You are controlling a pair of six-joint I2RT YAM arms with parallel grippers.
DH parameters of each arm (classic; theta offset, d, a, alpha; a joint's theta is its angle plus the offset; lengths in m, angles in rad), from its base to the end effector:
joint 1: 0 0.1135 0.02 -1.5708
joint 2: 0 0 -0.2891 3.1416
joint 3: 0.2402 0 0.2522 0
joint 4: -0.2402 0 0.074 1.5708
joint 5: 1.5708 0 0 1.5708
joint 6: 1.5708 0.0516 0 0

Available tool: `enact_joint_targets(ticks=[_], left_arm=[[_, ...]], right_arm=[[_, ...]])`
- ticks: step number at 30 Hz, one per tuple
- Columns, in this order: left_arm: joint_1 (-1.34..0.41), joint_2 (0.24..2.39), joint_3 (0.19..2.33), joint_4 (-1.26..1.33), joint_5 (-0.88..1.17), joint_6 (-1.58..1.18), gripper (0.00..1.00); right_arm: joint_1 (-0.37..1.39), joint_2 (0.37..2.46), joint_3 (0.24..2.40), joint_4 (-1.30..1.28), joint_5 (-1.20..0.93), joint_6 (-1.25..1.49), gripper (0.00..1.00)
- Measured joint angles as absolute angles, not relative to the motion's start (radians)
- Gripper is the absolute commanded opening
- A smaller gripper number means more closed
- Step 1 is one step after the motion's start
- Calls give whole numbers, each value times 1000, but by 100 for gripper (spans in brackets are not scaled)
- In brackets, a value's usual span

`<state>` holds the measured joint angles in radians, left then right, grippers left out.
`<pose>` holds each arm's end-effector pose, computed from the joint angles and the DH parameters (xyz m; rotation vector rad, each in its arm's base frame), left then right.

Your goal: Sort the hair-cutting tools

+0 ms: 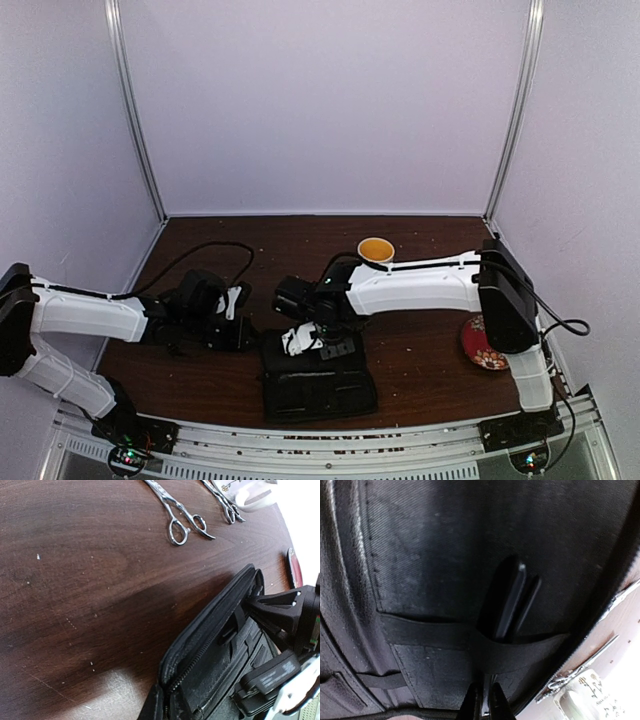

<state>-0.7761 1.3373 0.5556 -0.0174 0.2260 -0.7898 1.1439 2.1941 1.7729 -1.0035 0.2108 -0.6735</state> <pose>0.1745 -0.1875 0.1757 0.1015 2.5861 -0.9487 0.1982 0.4097 0.1797 -2.3051 1.8256 -0.2524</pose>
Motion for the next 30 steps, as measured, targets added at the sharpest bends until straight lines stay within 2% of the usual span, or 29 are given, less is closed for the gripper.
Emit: enact_joint_targets(ticks=[6, 9, 13, 19, 25, 30], left_arm=[[-776, 1350, 556, -15, 225, -790, 0], [-776, 1359, 556, -15, 224, -790, 0], [-775, 1374, 563, -15, 223, -785, 0], [-776, 1383, 575, 0, 226, -771, 0], [-776, 1422, 600, -9, 224, -755, 0], [-776, 1436, 607, -15, 223, -750, 0]], right_arm=[[1114, 2141, 1685, -897, 141, -658, 2], [1110, 2135, 1676, -876, 106, -650, 9], [1106, 2130, 1675, -847, 74, -638, 29], [1093, 2009, 1555, -808, 41, -620, 42], [1061, 1797, 1424, -765, 23, -596, 41], [1032, 1720, 1277, -717, 21, -588, 20]])
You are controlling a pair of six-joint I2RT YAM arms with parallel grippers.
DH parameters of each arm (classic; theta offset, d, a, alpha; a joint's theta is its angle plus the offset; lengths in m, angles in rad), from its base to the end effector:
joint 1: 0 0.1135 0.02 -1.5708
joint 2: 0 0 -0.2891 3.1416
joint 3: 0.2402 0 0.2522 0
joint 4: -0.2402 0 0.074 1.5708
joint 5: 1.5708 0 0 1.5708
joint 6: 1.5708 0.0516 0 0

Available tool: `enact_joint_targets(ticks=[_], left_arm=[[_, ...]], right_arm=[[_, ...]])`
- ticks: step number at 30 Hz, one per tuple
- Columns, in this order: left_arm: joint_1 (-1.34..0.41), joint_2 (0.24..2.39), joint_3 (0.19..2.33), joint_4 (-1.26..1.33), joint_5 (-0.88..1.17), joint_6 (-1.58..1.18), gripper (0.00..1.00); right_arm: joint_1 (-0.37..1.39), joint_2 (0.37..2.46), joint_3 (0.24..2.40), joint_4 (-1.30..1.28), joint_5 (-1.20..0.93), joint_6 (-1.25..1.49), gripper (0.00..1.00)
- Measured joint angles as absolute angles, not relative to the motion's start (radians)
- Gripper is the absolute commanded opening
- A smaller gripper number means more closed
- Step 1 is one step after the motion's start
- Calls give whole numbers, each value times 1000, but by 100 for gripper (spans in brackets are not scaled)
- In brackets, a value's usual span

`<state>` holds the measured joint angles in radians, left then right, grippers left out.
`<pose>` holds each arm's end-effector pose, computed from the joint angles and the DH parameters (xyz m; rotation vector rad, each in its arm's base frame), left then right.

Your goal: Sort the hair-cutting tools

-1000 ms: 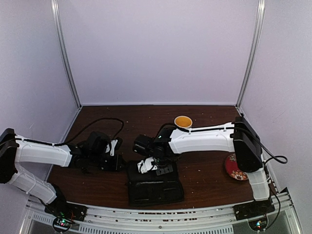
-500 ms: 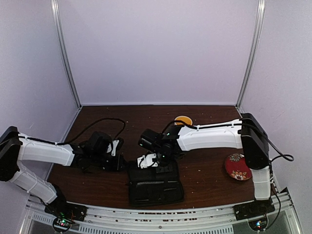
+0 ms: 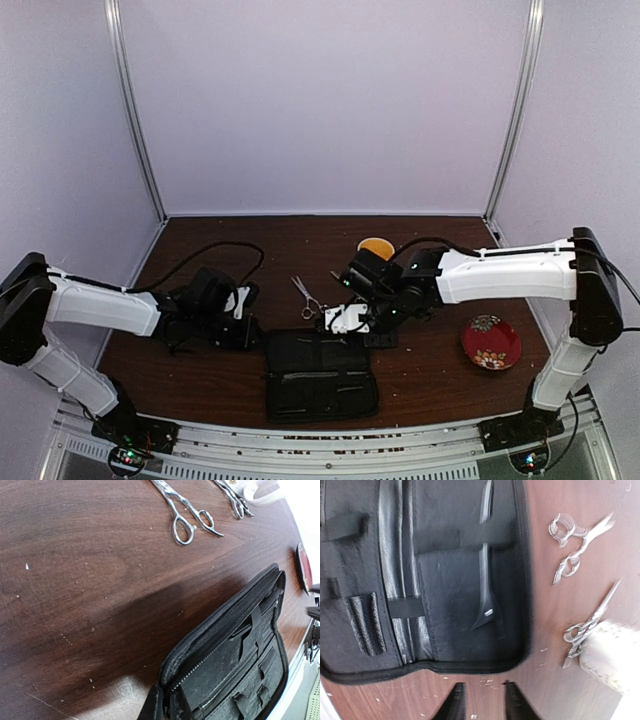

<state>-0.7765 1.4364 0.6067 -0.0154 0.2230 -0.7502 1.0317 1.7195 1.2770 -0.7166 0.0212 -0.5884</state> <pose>0.1870 -0.1997 0.1668 0.1459 2.6195 -0.9000 0.1858 0.3085 0.2336 -1.9759 1.8892 0.0972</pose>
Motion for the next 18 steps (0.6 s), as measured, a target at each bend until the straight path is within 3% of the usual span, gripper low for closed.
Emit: enact_joint_targets(ticks=[8, 18], left_arm=[[-776, 1447, 616, -19, 224, -750, 0], [-776, 1448, 618, -20, 226, -750, 0]], right_arm=[[989, 1794, 1224, -672, 6, -564, 2], [984, 1870, 1268, -640, -34, -561, 0]])
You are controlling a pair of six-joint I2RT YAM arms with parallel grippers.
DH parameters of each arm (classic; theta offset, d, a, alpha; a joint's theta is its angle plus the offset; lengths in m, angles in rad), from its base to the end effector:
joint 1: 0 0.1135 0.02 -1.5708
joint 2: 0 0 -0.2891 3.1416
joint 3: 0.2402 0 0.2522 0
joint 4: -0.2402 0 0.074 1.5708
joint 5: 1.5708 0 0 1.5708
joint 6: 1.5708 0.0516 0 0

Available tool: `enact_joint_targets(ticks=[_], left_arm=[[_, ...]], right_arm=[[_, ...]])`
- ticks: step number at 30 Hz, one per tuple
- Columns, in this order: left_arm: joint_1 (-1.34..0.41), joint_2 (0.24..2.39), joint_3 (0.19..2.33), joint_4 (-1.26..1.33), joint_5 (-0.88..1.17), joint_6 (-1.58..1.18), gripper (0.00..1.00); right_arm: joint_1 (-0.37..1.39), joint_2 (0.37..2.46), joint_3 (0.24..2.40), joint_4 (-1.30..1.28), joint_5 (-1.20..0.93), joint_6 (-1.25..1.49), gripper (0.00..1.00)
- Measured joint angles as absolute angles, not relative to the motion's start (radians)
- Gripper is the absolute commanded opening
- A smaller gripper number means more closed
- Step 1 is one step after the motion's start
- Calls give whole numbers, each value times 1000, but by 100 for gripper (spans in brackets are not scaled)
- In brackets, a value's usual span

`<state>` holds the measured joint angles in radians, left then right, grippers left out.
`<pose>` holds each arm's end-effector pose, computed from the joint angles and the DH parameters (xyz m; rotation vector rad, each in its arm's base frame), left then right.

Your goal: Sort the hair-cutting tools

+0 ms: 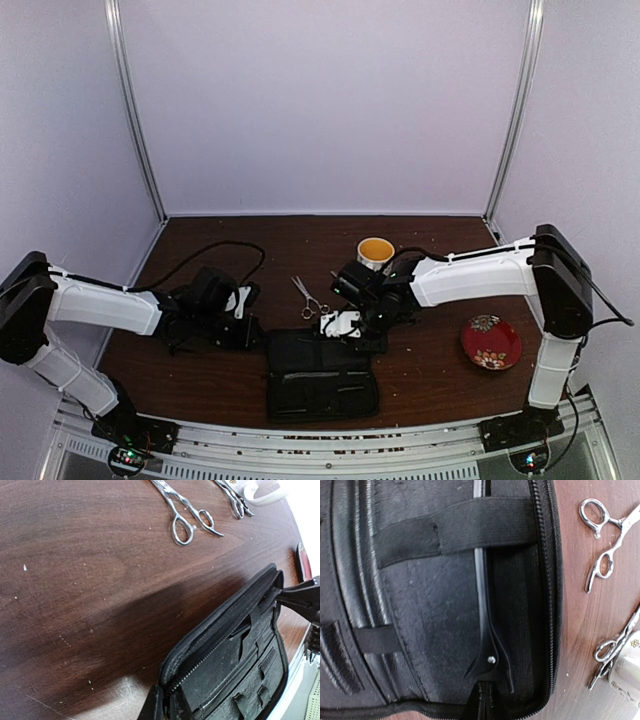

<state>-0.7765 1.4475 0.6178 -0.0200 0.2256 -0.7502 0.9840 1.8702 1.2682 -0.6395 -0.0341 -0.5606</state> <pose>0.1889 -0.2017 0.1668 0.1467 2.6249 -0.8996 0.2099 0.3189 0.1816 -1.9757 2.0167 0.1456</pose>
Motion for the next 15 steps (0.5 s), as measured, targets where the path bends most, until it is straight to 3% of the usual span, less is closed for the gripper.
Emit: enact_joint_targets(ticks=[15], left_arm=[[-776, 1449, 618, -24, 232, -752, 0]], right_arm=[[987, 2011, 1469, -693, -84, -549, 0]])
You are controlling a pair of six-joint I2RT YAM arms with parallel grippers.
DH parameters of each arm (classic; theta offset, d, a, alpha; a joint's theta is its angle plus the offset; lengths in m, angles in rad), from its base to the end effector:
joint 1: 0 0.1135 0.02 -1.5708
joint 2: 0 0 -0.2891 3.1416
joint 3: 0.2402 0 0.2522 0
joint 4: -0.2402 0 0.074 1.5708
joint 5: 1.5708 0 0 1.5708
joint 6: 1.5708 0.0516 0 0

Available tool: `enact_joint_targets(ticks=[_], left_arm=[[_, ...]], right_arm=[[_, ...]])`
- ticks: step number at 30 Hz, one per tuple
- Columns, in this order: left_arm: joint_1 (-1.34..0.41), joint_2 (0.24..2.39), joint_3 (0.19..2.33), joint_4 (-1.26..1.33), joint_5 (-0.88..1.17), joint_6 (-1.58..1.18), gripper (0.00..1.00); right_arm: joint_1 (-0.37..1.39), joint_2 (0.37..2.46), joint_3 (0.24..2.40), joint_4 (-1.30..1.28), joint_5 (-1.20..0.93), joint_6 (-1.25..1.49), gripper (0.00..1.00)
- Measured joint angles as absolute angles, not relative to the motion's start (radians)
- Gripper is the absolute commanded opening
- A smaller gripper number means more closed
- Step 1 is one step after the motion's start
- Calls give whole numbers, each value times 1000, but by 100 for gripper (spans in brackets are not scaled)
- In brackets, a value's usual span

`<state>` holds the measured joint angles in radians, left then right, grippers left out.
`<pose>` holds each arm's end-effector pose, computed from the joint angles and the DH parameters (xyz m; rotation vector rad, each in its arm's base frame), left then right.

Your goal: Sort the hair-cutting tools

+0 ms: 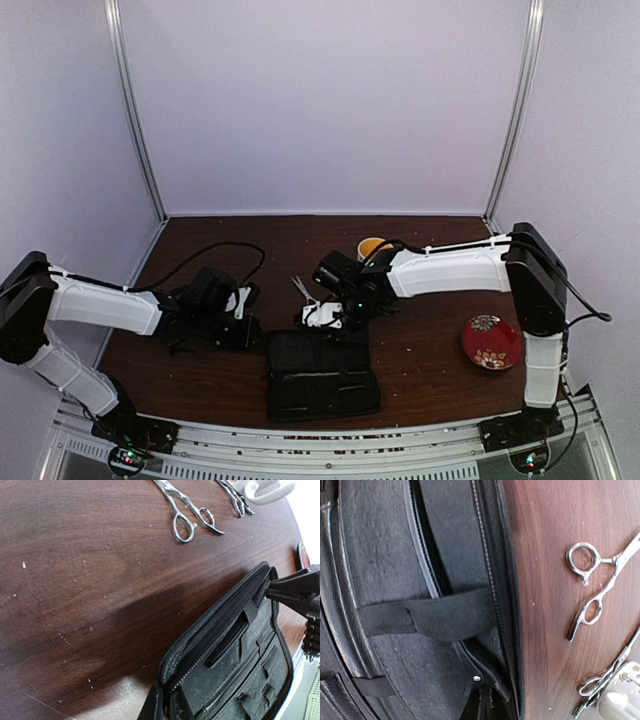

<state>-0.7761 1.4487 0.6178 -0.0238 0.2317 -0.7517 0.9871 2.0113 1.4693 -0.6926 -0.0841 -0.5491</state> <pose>0.1885 -0.2017 0.1663 0.1468 2.6323 -0.9031 0.2309 0.3574 0.1816 -1.9761 2.0167 0.2200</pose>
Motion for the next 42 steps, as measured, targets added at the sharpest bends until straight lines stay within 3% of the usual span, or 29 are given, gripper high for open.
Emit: enact_joint_targets(ticks=[17, 22, 25, 29, 37, 42], left_arm=[[-776, 1491, 623, 4, 245, -788, 0], [-776, 1494, 633, -1, 247, -789, 0], [-776, 1494, 647, -26, 245, -786, 11], [-778, 1470, 691, -100, 216, -770, 17], [-780, 1226, 719, -342, -2, -808, 51], [-775, 1131, 719, -546, -176, -923, 51]], right_arm=[[1010, 2048, 1516, -712, -124, -512, 0], [1010, 2048, 1516, -713, -127, -504, 5], [1008, 2043, 1511, -714, -126, -500, 13], [998, 1975, 1453, -709, -104, -509, 23], [962, 1781, 1402, -727, -52, -533, 32], [953, 1730, 1394, -728, -21, -552, 33]])
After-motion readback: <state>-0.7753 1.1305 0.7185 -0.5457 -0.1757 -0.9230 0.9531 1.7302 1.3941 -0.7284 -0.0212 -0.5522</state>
